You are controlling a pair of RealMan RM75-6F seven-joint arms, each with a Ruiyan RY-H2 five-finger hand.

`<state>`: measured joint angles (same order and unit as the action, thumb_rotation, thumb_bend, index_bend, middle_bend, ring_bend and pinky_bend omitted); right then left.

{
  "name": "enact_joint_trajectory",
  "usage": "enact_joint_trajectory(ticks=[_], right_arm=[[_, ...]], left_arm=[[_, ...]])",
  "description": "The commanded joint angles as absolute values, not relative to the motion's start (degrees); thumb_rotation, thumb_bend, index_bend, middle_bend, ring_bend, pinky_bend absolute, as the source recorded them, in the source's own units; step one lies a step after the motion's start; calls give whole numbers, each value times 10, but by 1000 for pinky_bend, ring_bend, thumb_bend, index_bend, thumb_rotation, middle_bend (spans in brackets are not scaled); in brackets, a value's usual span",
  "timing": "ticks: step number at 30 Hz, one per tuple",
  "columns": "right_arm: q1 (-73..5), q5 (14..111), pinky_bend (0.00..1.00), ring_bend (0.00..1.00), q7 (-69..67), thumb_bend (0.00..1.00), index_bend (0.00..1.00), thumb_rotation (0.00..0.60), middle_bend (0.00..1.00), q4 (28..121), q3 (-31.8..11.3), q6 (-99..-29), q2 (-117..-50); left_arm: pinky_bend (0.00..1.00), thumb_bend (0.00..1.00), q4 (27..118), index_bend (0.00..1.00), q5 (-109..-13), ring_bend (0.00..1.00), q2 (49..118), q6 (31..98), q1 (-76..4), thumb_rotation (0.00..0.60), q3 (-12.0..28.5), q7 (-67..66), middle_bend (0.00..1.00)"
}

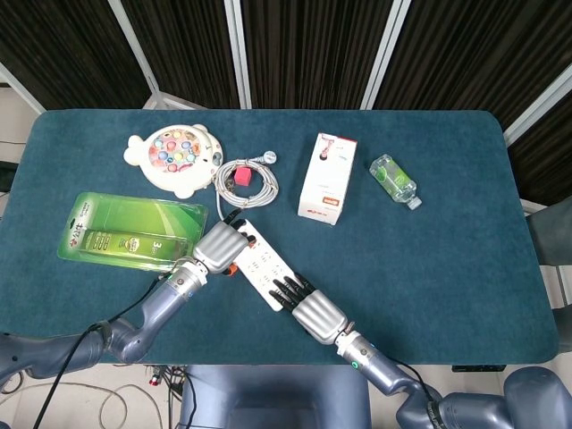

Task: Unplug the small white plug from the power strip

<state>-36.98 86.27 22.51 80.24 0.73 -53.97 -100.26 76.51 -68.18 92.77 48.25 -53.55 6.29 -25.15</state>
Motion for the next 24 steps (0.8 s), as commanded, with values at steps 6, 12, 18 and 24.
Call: enact_joint_trajectory(ticks=[6,12,18,24], right_arm=[[-370,864,49,0,227,1000,0,600,0,802,10,-540,-1004],[-369,865,49,0,227,1000,0,600,1,803,10,-540,-1004],[-368,866,49,0,227,1000,0,600,4,803,13,-540,-1004],[-367,867,49,0,228,1000,0,600,4,804,15,-542,-1004]], left_arm=[[81,382,772,607,-686,187,925,486,-535,600,66,-250,641],[81,382,789,610,-665,195,930,487,-537,600,77,-253,646],[81,381,804,613,-650,195,934,490,-538,600,86,-255,650],[81,381,815,613,-643,195,930,494,-539,600,89,-267,651]])
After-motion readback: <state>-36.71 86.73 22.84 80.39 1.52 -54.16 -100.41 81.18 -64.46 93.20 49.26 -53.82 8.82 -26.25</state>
